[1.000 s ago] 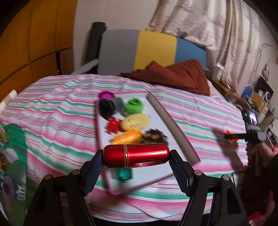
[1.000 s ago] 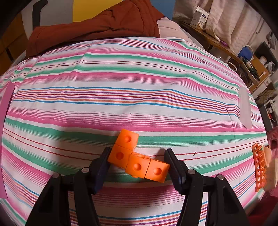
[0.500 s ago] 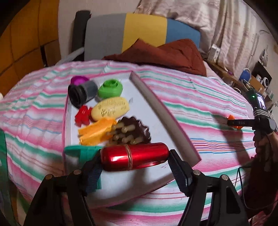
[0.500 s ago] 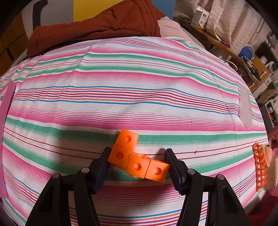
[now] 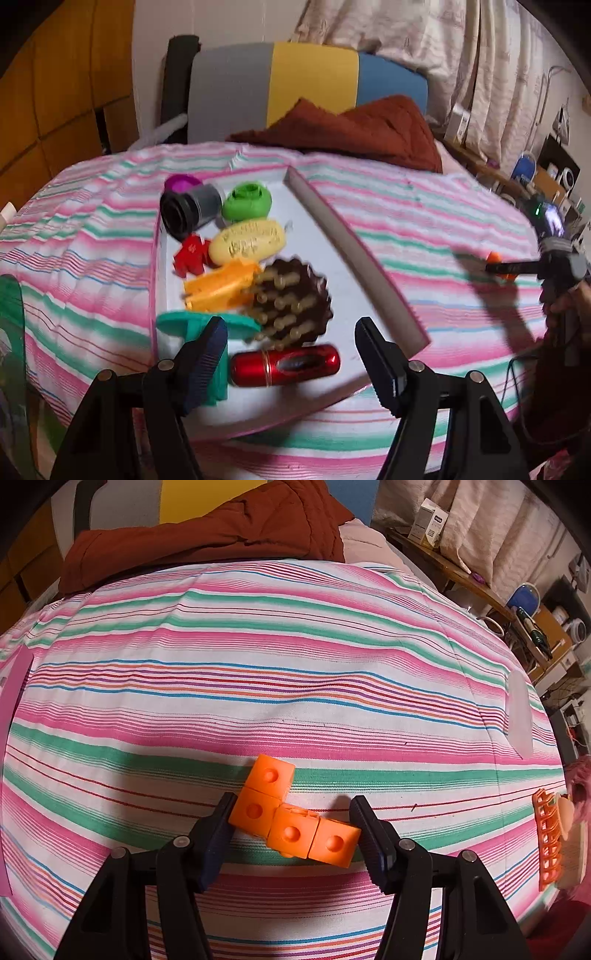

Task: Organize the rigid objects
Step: 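Lower the red cylinder into the tray and open the left gripper, then carry the orange cube chain into the tray and open the right gripper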

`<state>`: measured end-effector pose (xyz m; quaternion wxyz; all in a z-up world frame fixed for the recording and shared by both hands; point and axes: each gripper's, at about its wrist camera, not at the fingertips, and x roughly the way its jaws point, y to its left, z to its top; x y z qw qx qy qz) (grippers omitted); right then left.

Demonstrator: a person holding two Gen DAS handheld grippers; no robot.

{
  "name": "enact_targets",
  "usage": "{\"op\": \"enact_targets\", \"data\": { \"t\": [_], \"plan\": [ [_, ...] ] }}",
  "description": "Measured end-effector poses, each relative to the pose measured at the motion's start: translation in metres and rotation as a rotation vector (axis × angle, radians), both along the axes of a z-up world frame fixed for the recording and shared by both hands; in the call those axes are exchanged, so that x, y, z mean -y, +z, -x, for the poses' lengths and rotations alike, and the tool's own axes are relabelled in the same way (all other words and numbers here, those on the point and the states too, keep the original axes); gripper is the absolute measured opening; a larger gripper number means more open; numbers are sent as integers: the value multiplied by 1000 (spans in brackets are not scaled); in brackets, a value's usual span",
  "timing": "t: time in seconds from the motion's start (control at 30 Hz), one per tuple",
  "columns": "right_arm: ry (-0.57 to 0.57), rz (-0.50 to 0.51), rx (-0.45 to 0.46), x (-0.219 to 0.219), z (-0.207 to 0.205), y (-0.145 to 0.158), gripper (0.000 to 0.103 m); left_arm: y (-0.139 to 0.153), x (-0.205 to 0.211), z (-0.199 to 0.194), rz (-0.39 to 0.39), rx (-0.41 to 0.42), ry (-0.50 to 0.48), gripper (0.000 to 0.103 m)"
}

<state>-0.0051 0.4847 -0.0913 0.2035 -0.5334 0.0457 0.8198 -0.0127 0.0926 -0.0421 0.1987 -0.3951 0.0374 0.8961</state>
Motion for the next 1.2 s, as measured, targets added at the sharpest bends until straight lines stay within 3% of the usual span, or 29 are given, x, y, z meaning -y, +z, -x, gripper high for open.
{"op": "enact_targets", "data": {
  "t": [0.17, 0.4, 0.77, 1.2],
  "plan": [
    [12, -17, -3, 4, 0, 1, 62, 6, 3, -1, -3, -17, 11, 73],
    [95, 50, -22, 21, 3, 1, 62, 10, 16, -7, 0, -29, 34, 73],
    [44, 112, -19, 24, 4, 0, 62, 20, 48, -1, 13, -57, 149, 73],
    [158, 177, -51, 99, 15, 7, 62, 26, 76, 4, 15, -56, 234, 73]
  ]
}}
